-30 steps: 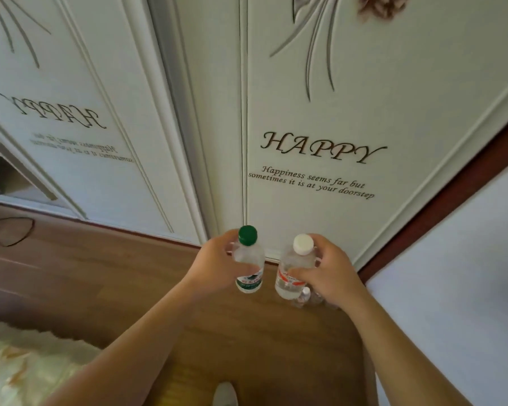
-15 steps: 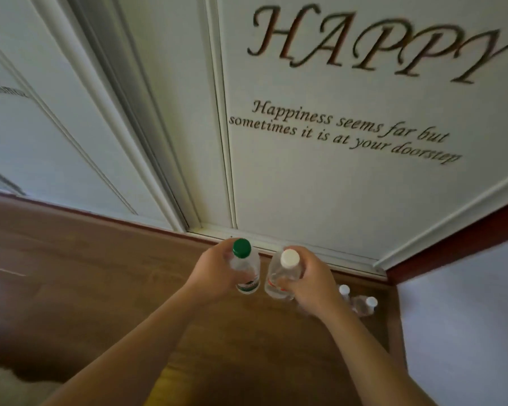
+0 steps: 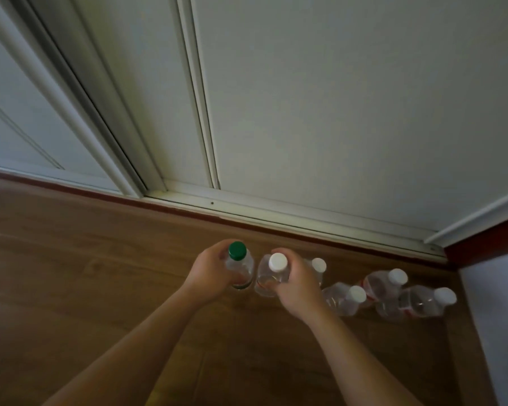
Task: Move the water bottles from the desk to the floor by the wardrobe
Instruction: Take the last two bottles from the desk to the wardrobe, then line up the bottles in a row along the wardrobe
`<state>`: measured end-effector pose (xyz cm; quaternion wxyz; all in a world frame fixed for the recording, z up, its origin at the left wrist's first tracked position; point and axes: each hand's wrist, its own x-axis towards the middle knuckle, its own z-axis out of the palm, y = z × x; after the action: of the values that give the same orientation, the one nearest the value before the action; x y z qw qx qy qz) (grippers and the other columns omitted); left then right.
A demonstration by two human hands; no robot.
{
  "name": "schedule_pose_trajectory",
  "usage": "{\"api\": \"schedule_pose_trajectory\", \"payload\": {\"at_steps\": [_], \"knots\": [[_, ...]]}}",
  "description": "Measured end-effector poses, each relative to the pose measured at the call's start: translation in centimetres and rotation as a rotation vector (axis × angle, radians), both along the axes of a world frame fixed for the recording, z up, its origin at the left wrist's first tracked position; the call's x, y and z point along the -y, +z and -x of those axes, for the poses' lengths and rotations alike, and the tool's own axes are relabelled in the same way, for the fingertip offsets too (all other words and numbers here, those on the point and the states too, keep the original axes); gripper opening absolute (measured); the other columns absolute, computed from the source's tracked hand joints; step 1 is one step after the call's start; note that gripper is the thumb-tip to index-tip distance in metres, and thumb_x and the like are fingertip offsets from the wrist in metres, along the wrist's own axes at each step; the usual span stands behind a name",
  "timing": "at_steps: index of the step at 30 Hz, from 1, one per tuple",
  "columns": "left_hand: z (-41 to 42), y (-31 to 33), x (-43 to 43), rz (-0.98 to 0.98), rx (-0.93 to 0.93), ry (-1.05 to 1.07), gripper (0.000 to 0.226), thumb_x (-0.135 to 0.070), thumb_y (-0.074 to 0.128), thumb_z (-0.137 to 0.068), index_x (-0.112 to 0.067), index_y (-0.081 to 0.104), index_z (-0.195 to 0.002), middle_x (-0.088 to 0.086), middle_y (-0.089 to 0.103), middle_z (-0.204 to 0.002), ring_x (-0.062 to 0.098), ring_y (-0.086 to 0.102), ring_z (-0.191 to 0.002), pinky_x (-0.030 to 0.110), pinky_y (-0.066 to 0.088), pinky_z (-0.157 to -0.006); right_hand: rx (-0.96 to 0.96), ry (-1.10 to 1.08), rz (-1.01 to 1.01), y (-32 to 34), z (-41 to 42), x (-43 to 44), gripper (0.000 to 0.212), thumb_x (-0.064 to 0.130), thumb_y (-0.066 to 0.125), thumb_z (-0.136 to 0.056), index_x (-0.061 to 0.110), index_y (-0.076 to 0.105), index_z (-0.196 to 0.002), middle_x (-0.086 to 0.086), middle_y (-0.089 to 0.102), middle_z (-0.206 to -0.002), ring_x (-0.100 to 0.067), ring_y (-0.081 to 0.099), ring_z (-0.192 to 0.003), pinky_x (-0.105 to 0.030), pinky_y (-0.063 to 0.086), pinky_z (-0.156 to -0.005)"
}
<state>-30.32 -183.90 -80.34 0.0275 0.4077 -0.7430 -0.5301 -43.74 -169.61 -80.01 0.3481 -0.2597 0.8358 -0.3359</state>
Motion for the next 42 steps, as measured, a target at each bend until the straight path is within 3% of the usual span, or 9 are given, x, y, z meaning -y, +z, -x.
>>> {"api": "schedule_pose_trajectory", "payload": {"at_steps": [12,16,20,25,32,36,42], "knots": [[0.8,-5.9,1.0,0.005,0.053,-0.052,0.058,-0.011,0.086,-0.074,-0.036,0.061,-0.12,-0.013,0.07,-0.11,0.004,0.065,-0.103,0.017,0.05,-0.079,0.011,-0.003,-0.078,-5.8,0.7,0.7,0.07,0.008,0.076,-0.085,0.034,0.044,-0.141,0.008,0.05,-0.143,-0.016,0.044,-0.135,-0.03,0.04,-0.104],[0.5,-6.6,1.0,0.006,0.073,-0.072,0.054,-0.016,0.088,-0.073,-0.036,0.064,-0.117,-0.012,0.073,-0.109,0.006,0.068,-0.103,0.032,0.057,-0.091,0.007,-0.009,-0.058,-6.0,0.5,0.8,0.07,0.011,0.076,-0.085,0.035,0.043,-0.143,0.009,0.048,-0.145,-0.015,0.042,-0.137,-0.03,0.038,-0.105],[0.5,-6.4,1.2,0.006,0.084,-0.082,0.055,-0.014,0.088,-0.074,-0.035,0.062,-0.117,-0.011,0.072,-0.11,0.005,0.068,-0.103,0.034,0.057,-0.095,-0.011,-0.016,-0.02,-5.6,0.5,0.8,0.072,0.012,0.077,-0.084,0.033,0.042,-0.144,0.009,0.047,-0.148,-0.015,0.041,-0.139,-0.031,0.038,-0.108],[0.2,-5.7,1.2,0.043,0.1,-0.094,0.079,-0.015,0.087,-0.074,-0.035,0.05,-0.141,-0.007,0.06,-0.134,0.015,0.056,-0.126,0.041,0.05,-0.107,-0.067,-0.007,0.016,-4.2,0.6,0.7,0.079,0.015,0.079,-0.083,0.036,0.037,-0.147,0.012,0.042,-0.152,-0.014,0.036,-0.143,-0.034,0.038,-0.109],[0.4,-2.1,0.5,0.127,0.07,-0.13,0.089,-0.023,0.088,-0.074,-0.032,0.042,-0.149,-0.01,0.054,-0.143,0.013,0.051,-0.133,0.034,0.046,-0.108,-0.181,0.068,0.055,-0.1,1.0,-0.1,0.079,0.022,0.079,-0.083,0.036,0.037,-0.147,0.014,0.042,-0.152,-0.011,0.037,-0.141,-0.027,0.036,-0.105],[1.8,2.1,-0.1,0.265,0.002,-0.171,0.083,-0.034,0.082,-0.081,-0.031,0.039,-0.151,-0.011,0.045,-0.153,0.011,0.043,-0.139,0.026,0.038,-0.107,-0.282,0.157,0.061,3.6,2.1,-1.0,0.073,0.031,0.074,-0.087,0.036,0.035,-0.149,0.014,0.037,-0.154,-0.012,0.042,-0.137,-0.031,0.04,-0.108],[5.0,8.0,-3.2,0.551,0.029,-0.363,0.073,-0.055,0.06,-0.094,-0.03,0.03,-0.156,-0.006,0.032,-0.163,0.014,0.028,-0.15,0.038,0.028,-0.122,-0.509,0.259,-0.001,9.1,5.3,-4.2,0.06,0.04,0.057,-0.098,0.026,0.034,-0.152,0.008,0.036,-0.156,-0.01,0.032,-0.143,-0.027,0.026,-0.112]]}}
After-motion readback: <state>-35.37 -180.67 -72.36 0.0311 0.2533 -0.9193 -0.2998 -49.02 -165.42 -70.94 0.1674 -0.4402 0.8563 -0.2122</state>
